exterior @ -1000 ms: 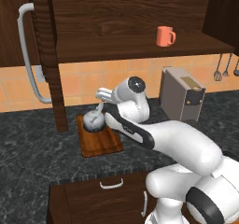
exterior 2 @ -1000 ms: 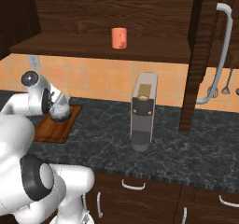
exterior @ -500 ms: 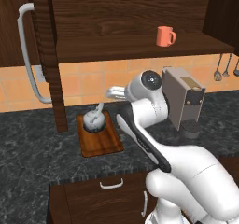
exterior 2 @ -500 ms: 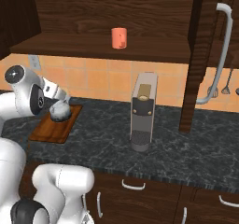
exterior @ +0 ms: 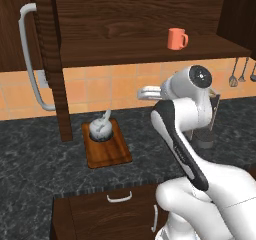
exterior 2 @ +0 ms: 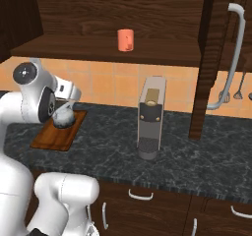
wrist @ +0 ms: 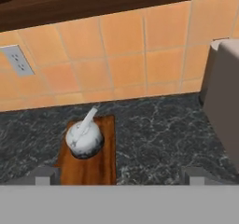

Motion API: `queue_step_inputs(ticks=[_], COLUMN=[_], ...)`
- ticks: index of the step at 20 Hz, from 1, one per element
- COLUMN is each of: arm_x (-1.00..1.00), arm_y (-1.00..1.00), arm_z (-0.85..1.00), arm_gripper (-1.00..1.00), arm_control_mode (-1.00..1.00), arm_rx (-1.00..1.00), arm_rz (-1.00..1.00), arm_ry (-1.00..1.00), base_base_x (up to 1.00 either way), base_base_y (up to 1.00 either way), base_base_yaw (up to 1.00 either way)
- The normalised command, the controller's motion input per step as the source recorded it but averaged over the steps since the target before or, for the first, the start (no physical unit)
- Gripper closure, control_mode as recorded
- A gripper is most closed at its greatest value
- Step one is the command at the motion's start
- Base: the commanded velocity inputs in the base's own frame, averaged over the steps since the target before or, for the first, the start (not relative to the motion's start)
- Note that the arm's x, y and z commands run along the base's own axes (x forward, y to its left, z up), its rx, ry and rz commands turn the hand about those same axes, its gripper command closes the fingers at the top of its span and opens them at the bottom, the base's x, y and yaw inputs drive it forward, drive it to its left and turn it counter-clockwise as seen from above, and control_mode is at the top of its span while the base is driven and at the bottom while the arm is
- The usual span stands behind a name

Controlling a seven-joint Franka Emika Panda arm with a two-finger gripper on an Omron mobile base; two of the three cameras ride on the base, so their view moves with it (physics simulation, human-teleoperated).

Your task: Pick the kettle from the counter and place it on the tray. Then pick the mug from the cabinet and place it on the tray. Then close the cabinet doors.

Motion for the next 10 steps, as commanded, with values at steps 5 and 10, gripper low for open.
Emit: queue_step_inputs(ticks=[5,10], arm_x=[-0.22,-0.1], arm_y=[-0.51,-0.55], arm_z=[0.64,0.6], arm_gripper=[-1.0,-1.0], arm_control_mode=[-1.0,-1.0], arm_rx=[-0.01,-0.07], arm_rz=[0.0,0.01], arm_ry=[-0.01,0.0], base_base_x=[0.0,0.0], base_base_y=[0.0,0.0], base_base_yaw=[0.0,0.0])
